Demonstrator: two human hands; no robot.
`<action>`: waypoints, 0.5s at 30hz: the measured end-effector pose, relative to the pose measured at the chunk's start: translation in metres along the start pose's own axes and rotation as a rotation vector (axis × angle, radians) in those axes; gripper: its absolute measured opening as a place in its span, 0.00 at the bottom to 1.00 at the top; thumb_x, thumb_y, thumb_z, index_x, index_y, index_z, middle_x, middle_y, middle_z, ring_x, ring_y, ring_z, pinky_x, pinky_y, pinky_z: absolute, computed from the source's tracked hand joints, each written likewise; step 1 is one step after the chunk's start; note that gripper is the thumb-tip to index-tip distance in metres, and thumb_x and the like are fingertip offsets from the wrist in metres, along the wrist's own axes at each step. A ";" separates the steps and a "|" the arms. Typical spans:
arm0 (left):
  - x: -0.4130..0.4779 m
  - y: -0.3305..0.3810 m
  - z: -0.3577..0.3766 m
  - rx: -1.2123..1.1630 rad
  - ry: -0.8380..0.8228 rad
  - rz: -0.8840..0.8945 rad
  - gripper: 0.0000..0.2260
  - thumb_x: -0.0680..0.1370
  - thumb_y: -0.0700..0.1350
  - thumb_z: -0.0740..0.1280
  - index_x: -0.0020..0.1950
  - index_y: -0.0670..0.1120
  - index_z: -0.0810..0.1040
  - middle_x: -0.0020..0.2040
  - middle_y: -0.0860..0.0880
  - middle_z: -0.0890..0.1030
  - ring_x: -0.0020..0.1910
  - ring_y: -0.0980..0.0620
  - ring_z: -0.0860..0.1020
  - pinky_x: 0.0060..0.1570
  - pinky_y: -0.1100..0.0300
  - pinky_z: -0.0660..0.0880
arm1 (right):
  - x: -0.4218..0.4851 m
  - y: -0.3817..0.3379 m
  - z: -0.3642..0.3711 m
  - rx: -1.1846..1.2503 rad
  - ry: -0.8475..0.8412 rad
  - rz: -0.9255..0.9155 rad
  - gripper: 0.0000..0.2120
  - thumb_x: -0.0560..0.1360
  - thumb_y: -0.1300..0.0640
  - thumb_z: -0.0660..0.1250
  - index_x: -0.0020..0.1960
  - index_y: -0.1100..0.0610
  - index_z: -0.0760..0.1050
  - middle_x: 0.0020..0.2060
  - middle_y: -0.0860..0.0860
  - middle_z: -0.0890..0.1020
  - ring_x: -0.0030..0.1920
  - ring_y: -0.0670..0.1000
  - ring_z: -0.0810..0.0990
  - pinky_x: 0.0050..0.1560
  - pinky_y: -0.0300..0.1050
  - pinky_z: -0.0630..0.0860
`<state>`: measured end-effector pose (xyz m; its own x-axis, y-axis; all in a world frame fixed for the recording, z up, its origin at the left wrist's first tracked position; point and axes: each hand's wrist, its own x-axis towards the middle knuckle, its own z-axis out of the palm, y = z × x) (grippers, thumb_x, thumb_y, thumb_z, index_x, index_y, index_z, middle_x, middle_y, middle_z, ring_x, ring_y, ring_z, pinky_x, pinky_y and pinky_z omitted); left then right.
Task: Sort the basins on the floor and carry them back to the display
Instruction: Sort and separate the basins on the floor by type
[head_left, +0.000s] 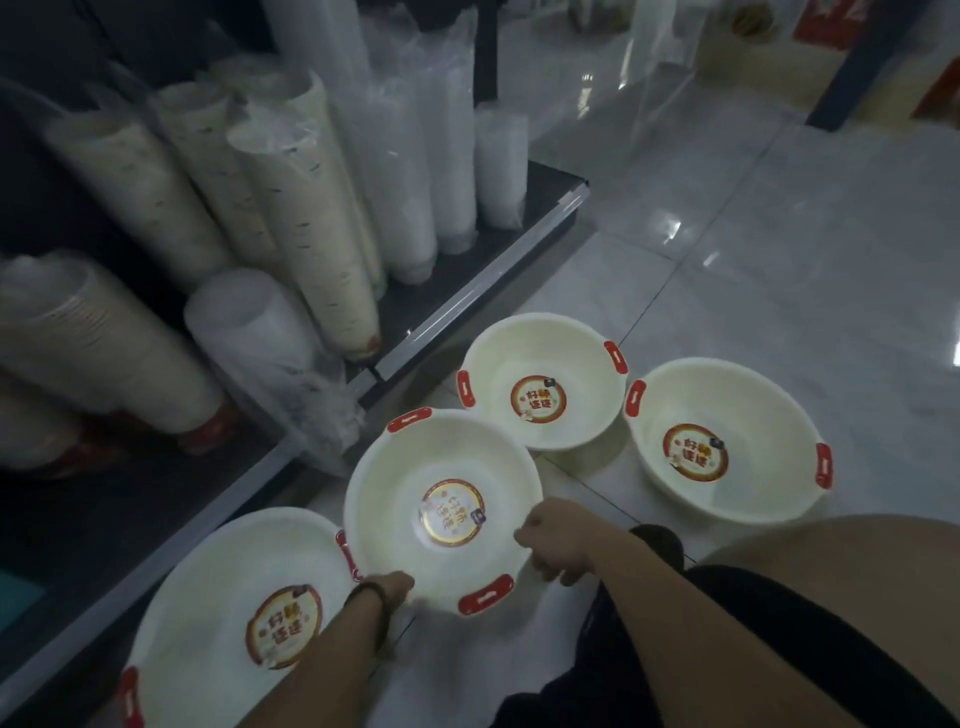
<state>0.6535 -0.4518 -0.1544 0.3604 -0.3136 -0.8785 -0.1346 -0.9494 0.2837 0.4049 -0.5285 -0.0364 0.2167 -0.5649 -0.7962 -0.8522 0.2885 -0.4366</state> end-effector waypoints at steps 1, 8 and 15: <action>0.011 -0.009 0.003 -0.071 -0.028 -0.035 0.27 0.79 0.44 0.68 0.76 0.39 0.66 0.73 0.38 0.70 0.69 0.37 0.70 0.67 0.44 0.72 | 0.000 0.004 -0.002 0.012 -0.008 0.012 0.15 0.81 0.52 0.61 0.56 0.62 0.79 0.44 0.59 0.85 0.37 0.54 0.80 0.37 0.44 0.78; -0.002 -0.010 0.023 -0.752 -0.066 -0.106 0.27 0.79 0.42 0.70 0.75 0.52 0.65 0.68 0.40 0.74 0.67 0.33 0.73 0.65 0.33 0.70 | 0.001 0.029 -0.006 -0.014 -0.033 0.096 0.16 0.83 0.52 0.60 0.60 0.63 0.78 0.49 0.59 0.87 0.50 0.60 0.88 0.56 0.57 0.85; -0.041 0.001 0.028 -0.979 -0.070 -0.097 0.19 0.80 0.33 0.62 0.70 0.45 0.71 0.57 0.37 0.81 0.47 0.36 0.81 0.31 0.40 0.82 | -0.020 0.031 -0.010 0.027 0.084 0.072 0.14 0.83 0.53 0.60 0.55 0.61 0.80 0.49 0.60 0.86 0.48 0.58 0.87 0.55 0.55 0.85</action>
<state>0.6126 -0.4398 -0.1290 0.2695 -0.2625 -0.9265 0.7274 -0.5751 0.3745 0.3691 -0.5157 -0.0296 0.1133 -0.6044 -0.7886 -0.8507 0.3510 -0.3913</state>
